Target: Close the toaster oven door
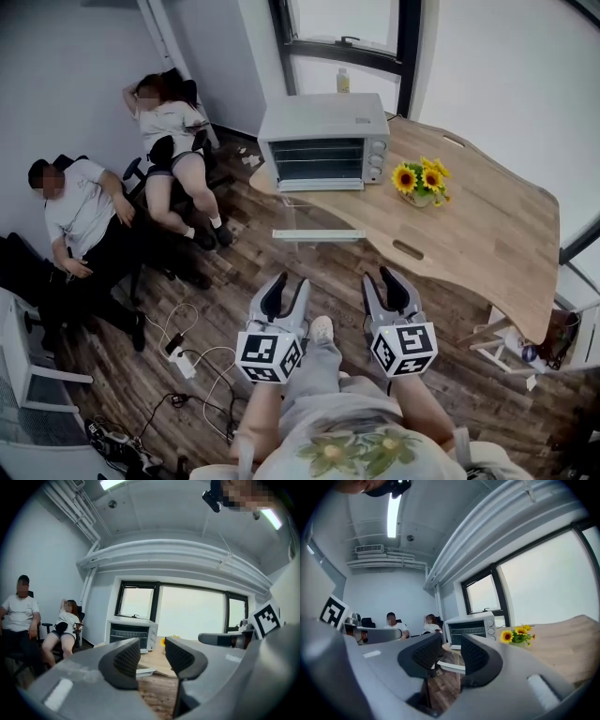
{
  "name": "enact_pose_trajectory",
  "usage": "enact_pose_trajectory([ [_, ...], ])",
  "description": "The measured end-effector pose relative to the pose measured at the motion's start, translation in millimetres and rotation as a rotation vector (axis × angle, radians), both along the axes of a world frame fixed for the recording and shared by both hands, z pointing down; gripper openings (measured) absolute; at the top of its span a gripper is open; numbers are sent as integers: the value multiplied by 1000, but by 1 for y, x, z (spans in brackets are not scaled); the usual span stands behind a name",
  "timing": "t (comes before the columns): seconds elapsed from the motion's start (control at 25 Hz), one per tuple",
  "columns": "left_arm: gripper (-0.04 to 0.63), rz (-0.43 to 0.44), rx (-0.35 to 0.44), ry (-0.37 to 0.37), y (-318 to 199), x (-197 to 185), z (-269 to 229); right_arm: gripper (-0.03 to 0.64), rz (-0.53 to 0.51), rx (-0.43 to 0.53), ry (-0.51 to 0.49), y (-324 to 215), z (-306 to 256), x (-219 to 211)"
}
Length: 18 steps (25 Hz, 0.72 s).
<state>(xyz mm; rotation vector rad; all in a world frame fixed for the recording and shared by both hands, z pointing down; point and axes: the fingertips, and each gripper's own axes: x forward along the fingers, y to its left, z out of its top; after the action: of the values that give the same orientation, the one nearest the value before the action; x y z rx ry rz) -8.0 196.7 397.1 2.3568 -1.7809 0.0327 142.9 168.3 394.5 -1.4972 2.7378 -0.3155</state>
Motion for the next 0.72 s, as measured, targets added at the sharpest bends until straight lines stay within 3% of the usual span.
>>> enact_pose_trajectory([
  [0.12, 207, -1, -47, 7, -10, -6, 13, 165, 3, -39, -6, -12, 10, 1],
  [0.72, 210, -3, -210, 96, -82, -48, 70, 187, 24, -251, 3, -84, 78, -4],
])
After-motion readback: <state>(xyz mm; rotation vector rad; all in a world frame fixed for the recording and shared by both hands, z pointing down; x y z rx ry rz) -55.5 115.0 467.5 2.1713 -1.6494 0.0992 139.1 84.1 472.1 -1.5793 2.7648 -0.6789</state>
